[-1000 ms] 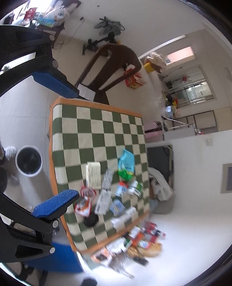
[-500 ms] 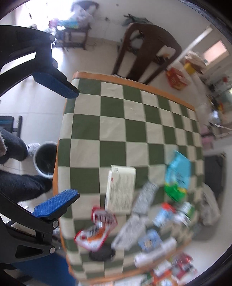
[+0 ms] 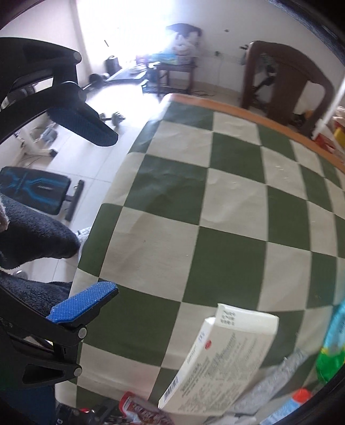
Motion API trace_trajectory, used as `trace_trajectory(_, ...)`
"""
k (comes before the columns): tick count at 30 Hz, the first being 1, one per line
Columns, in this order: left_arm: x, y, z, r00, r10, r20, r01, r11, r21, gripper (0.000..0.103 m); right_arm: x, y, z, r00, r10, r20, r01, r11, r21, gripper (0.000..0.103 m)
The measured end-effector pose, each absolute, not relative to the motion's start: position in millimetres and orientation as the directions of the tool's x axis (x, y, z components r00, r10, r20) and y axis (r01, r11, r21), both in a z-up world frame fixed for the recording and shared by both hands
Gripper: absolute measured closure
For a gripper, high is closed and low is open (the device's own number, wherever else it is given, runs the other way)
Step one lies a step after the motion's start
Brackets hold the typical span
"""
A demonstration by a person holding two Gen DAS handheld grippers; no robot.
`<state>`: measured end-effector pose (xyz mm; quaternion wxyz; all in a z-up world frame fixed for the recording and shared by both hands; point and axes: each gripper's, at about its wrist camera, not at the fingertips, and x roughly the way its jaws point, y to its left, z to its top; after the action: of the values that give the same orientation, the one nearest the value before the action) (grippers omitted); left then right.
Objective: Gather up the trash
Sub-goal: 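Grasp the white medicine box with the left tool while the right grasps the red snack wrapper, then lift the white box and red wrapper and carry both toward the trash bin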
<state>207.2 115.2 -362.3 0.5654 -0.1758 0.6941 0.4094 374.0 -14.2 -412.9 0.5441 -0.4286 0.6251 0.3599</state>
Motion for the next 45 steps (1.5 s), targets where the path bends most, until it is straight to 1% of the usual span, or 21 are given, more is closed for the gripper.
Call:
trace_trajectory(3,209,118,-370,-0.314,0.189,-0.930,-0.719,0.592,0.363,0.000,378,-11,-410,-0.040,-0.093,-0.995,-0.922,0.388,0.000,0.013)
trace_trajectory(4,211,119,-370,-0.314,0.185,-0.931,-0.722,0.590,0.361,0.000,380,-11,-406,-0.032,-0.074,-0.997,-0.918,0.398,0.000,0.025)
trace_trajectory(5,214,120,-371,-0.311,0.180,-0.933,-0.727,0.588,0.356,0.000,383,-13,-401,-0.024,-0.054,-0.998,-0.912,0.411,0.000,0.041)
trace_trajectory(6,216,122,-371,-0.308,0.174,-0.935,-0.731,0.586,0.350,0.000,386,-13,-395,-0.019,-0.032,-0.999,-0.906,0.424,0.003,0.043)
trace_trajectory(8,222,125,-369,-0.295,0.158,-0.942,-0.743,0.582,0.331,0.000,393,-16,-389,-0.053,-0.001,-0.999,-0.886,0.462,0.047,0.058)
trace_trajectory(11,233,128,-364,-0.266,0.131,-0.955,-0.764,0.575,0.292,0.000,404,-18,-379,-0.075,0.032,-0.997,-0.865,0.495,0.081,0.065)
trace_trajectory(13,244,129,-360,-0.244,0.096,-0.965,-0.784,0.567,0.254,0.000,416,-26,-374,-0.087,0.050,-0.995,-0.844,0.526,0.100,0.067)
trace_trajectory(17,265,140,-364,-0.177,-0.040,-0.983,-0.857,0.498,0.134,0.000,450,-47,-359,-0.156,0.122,-0.980,-0.757,0.622,0.198,0.069)
trace_trajectory(18,268,143,-367,-0.158,-0.078,-0.984,-0.876,0.471,0.103,0.000,460,-53,-352,-0.165,0.144,-0.976,-0.733,0.644,0.219,0.073)
trace_trajectory(19,273,147,-371,-0.138,-0.117,-0.983,-0.895,0.440,0.073,0.000,471,-61,-341,-0.175,0.181,-0.968,-0.701,0.668,0.252,0.092)
trace_trajectory(21,282,156,-385,-0.093,-0.203,-0.975,-0.936,0.351,0.016,0.000,476,-79,-337,-0.168,0.216,-0.962,-0.661,0.699,0.273,0.094)
trace_trajectory(25,287,174,-418,-0.045,-0.310,-0.950,-0.983,0.184,-0.014,0.000,502,-93,-327,-0.105,0.213,-0.971,-0.624,0.747,0.231,0.094)
trace_trajectory(27,279,186,-426,0.069,-0.340,-0.938,-0.996,0.033,-0.086,0.000,516,-95,-330,-0.091,0.215,-0.972,-0.603,0.765,0.226,0.094)
trace_trajectory(29,280,195,-432,0.079,-0.343,-0.936,-0.997,-0.027,-0.074,0.000,525,-92,-332,-0.076,0.215,-0.974,-0.597,0.772,0.217,0.094)
trace_trajectory(32,280,203,-448,0.019,-0.347,-0.938,-1.000,-0.028,-0.010,0.001,534,-80,-329,-0.064,0.215,-0.975,-0.592,0.778,0.211,0.094)
trace_trajectory(34,281,203,-453,-0.006,-0.330,-0.944,-1.000,0.009,0.003,0.001,531,-73,-331,-0.064,0.215,-0.975,-0.591,0.779,0.211,0.094)
trace_trajectory(36,289,201,-453,-0.047,-0.294,-0.955,-0.992,0.125,0.010,0.002,528,-69,-333,-0.066,0.216,-0.974,-0.589,0.780,0.213,0.093)
trace_trajectory(39,305,190,-455,-0.147,-0.217,-0.965,-0.901,0.432,0.040,0.002,525,-61,-339,-0.073,0.204,-0.976,-0.589,0.781,0.207,0.089)
trace_trajectory(41,312,175,-454,-0.215,-0.098,-0.972,-0.755,0.648,0.101,0.002,524,-60,-342,-0.080,0.200,-0.977,-0.584,0.784,0.208,0.086)
trace_trajectory(43,307,169,-461,-0.244,-0.085,-0.966,-0.702,0.702,0.116,0.001,522,-59,-347,-0.092,0.191,-0.977,-0.580,0.788,0.208,0.083)
trace_trajectory(45,293,166,-468,-0.233,-0.124,-0.964,-0.732,0.675,0.090,0.001,520,-58,-353,-0.104,0.178,-0.978,-0.582,0.787,0.205,0.082)
